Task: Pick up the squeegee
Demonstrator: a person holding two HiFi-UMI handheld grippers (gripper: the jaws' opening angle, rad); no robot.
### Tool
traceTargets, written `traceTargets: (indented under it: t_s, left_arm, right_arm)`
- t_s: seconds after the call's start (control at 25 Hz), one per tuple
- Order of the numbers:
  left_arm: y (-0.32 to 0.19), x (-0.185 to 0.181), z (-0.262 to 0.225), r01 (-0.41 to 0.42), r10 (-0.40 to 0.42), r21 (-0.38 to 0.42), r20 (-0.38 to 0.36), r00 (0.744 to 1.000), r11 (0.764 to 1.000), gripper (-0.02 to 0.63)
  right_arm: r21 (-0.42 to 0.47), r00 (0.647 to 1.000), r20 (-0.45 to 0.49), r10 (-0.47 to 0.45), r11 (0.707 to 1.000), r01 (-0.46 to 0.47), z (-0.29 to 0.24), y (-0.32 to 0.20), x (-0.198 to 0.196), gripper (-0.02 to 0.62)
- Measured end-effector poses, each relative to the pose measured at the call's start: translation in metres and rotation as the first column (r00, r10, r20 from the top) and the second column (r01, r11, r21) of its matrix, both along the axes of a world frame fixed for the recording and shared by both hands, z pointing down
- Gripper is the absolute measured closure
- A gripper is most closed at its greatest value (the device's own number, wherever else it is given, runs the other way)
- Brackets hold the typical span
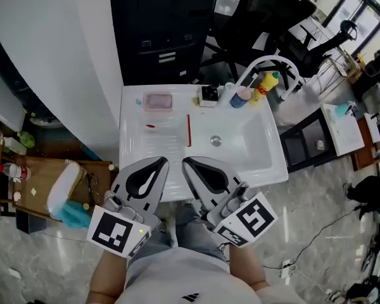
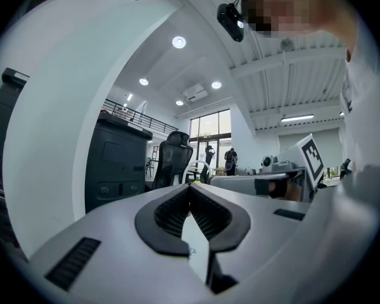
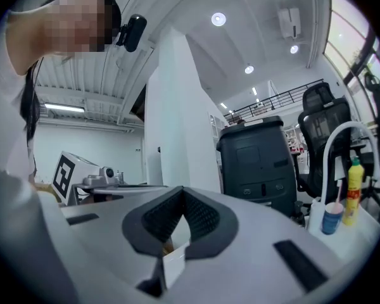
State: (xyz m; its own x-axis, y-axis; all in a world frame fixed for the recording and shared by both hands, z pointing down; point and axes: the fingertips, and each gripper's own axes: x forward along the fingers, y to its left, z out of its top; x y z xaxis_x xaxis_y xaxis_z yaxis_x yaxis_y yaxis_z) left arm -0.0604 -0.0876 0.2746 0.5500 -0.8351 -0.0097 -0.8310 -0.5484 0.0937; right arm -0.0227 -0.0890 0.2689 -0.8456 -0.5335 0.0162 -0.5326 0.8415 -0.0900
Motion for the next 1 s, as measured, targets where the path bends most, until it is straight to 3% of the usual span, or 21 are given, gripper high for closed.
traceTargets:
  t_s: [0.52,1.0]
  left_arm:
    - [-0.059,-0.013,0.009,0.170,-0.170,-0.023,-0.004,0.985,0.985,0.594]
    - [-0.076,-0.040,0.028,0.383,-0.384,-0.079,0.007,0.923,0.920,0.594]
  right_arm:
    - [-0.045,0.988,-0.058,-0.146,0.989,0.144,0.022,-0.086,-0.009,0.586]
    - [-0.147,0.924,-0.173,-0.340,0.937,0.317,0.081,-0.150,-0.038,0.586]
